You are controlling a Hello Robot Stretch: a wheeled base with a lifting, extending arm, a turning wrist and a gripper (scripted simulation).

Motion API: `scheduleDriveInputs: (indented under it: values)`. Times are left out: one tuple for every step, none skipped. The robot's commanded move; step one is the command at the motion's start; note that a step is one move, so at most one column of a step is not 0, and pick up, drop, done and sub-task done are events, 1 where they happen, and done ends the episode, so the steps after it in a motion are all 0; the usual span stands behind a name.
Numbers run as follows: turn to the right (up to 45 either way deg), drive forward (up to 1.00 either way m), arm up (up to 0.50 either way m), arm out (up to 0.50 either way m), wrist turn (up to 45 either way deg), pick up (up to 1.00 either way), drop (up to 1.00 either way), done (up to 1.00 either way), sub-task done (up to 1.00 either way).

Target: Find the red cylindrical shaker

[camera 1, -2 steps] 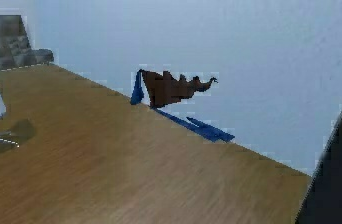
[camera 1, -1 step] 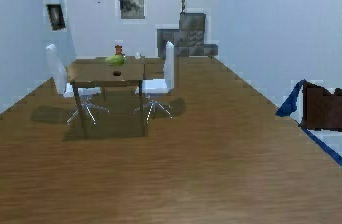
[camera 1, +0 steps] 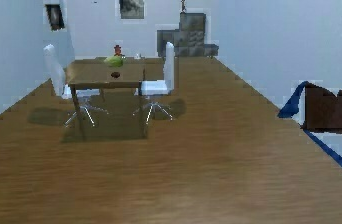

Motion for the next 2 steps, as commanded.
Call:
scheduleDriveInputs:
  values:
    - [12.0, 0.00, 0.00, 0.00, 0.0, 0.00, 0.00, 0.00, 0.00]
    - [0.0, 1.00, 0.00, 0.00, 0.0, 0.00, 0.00, 0.00, 0.00]
